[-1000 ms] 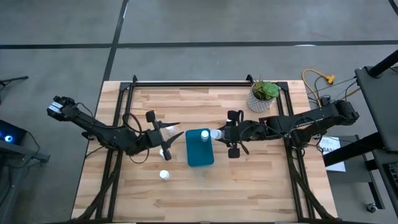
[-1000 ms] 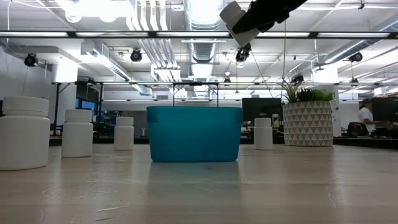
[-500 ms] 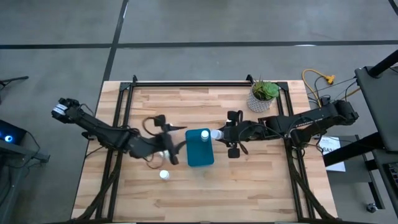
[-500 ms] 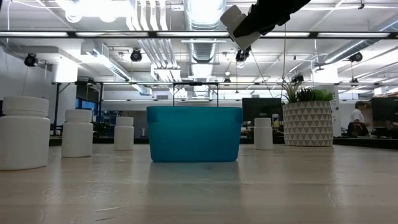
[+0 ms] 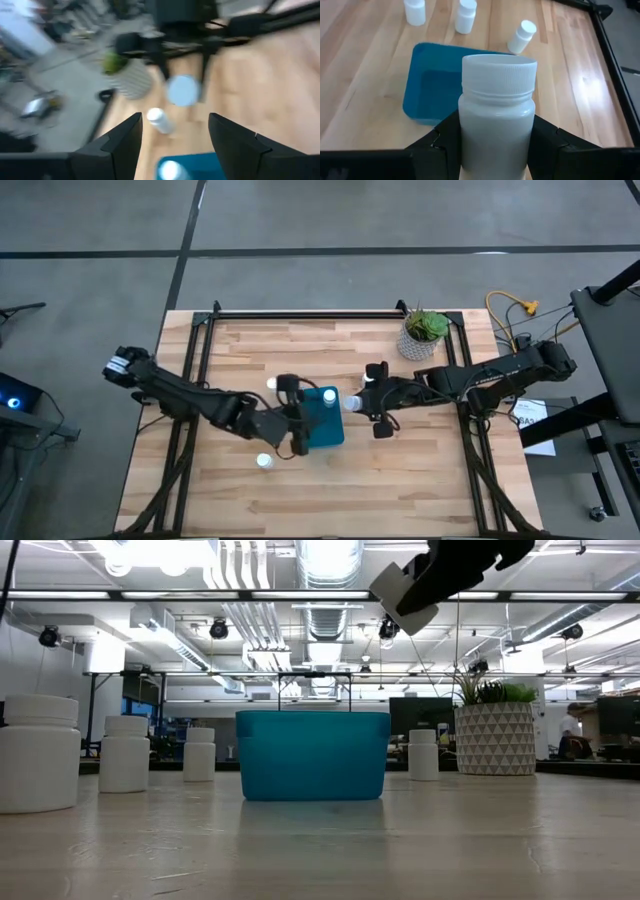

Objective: Pick and place pill bottles into a basket
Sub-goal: Put the white pill bottle into the blue bin

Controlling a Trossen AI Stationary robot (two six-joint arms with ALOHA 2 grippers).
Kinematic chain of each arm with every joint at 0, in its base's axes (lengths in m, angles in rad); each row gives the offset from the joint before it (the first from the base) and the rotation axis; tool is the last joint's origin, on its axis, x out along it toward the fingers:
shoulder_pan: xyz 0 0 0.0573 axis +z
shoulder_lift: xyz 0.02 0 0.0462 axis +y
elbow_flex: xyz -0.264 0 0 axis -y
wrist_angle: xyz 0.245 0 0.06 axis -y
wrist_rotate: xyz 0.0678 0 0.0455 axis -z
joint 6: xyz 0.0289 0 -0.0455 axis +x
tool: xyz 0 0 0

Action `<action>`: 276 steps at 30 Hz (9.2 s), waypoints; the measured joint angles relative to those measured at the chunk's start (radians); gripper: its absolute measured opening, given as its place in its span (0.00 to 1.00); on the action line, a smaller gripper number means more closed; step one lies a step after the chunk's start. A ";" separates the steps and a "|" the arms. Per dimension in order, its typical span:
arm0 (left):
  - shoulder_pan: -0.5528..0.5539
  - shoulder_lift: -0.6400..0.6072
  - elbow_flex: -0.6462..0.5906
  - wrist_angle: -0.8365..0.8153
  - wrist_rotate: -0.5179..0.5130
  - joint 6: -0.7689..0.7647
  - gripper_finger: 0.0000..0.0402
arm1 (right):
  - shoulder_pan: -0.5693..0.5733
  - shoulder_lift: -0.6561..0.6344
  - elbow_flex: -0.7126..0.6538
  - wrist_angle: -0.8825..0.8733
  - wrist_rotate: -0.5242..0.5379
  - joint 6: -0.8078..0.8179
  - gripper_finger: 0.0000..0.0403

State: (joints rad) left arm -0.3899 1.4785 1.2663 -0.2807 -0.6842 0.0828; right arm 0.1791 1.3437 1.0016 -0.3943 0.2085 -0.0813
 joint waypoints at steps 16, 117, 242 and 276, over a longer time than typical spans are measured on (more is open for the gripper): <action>0.070 0.012 -0.011 -0.010 0.137 -0.028 0.53 | 0.000 0.097 0.038 0.022 0.000 -0.067 0.37; 0.120 0.093 0.067 -0.154 0.234 -0.054 0.36 | 0.039 0.118 0.124 0.003 0.080 -0.087 0.53; 0.424 0.286 0.003 -0.331 0.567 -0.305 0.43 | 0.037 0.065 0.103 -0.095 0.083 -0.042 0.53; 0.307 -0.015 -0.084 -0.361 0.544 -0.312 0.43 | 0.036 0.065 0.103 -0.103 0.083 -0.048 0.53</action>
State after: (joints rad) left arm -0.0832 1.4633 1.1822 -0.6413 -0.1398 -0.2291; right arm 0.2155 1.4090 1.1042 -0.4975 0.2916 -0.1294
